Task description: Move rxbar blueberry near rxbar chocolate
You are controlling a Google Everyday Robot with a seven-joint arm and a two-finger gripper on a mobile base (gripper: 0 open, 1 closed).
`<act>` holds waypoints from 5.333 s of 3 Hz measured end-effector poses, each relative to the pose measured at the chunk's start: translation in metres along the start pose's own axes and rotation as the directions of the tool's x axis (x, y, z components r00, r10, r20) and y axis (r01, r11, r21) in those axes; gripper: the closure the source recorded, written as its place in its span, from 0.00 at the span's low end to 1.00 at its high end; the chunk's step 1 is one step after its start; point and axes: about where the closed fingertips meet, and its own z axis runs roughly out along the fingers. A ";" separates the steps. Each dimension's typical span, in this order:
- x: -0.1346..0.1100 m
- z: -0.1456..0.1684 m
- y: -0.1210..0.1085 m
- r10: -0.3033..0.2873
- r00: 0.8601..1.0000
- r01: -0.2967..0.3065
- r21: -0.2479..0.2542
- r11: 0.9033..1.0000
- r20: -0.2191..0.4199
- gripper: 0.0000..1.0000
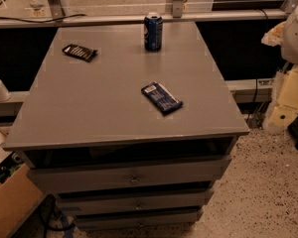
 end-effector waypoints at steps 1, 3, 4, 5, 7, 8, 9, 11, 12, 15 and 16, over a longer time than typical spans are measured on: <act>0.000 0.000 0.000 0.000 1.000 0.000 0.000 1.000 0.000 0.00; -0.035 0.018 -0.009 -0.037 0.995 0.037 -0.001 0.999 0.093 0.00; -0.071 0.046 -0.016 -0.047 0.986 0.051 -0.019 0.999 0.157 0.00; -0.102 0.076 -0.018 -0.046 0.980 0.056 -0.045 0.997 0.195 0.00; -0.132 0.113 -0.015 -0.033 0.970 0.054 -0.080 0.995 0.239 0.00; -0.132 0.120 -0.024 -0.013 0.954 0.042 -0.092 0.995 0.299 0.00; -0.135 0.137 -0.041 0.037 0.923 0.008 -0.116 0.993 0.383 0.00; -0.148 0.187 -0.059 0.075 0.896 -0.012 -0.144 0.990 0.437 0.00; -0.151 0.211 -0.054 0.074 0.906 -0.005 -0.164 0.986 0.416 0.00; -0.152 0.216 -0.066 0.122 0.919 -0.058 -0.179 0.982 0.374 0.62; -0.150 0.207 -0.071 0.133 0.919 -0.073 -0.171 0.983 0.370 0.85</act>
Offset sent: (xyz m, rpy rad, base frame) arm 0.0092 0.0161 -0.0034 0.0607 -0.0135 0.0498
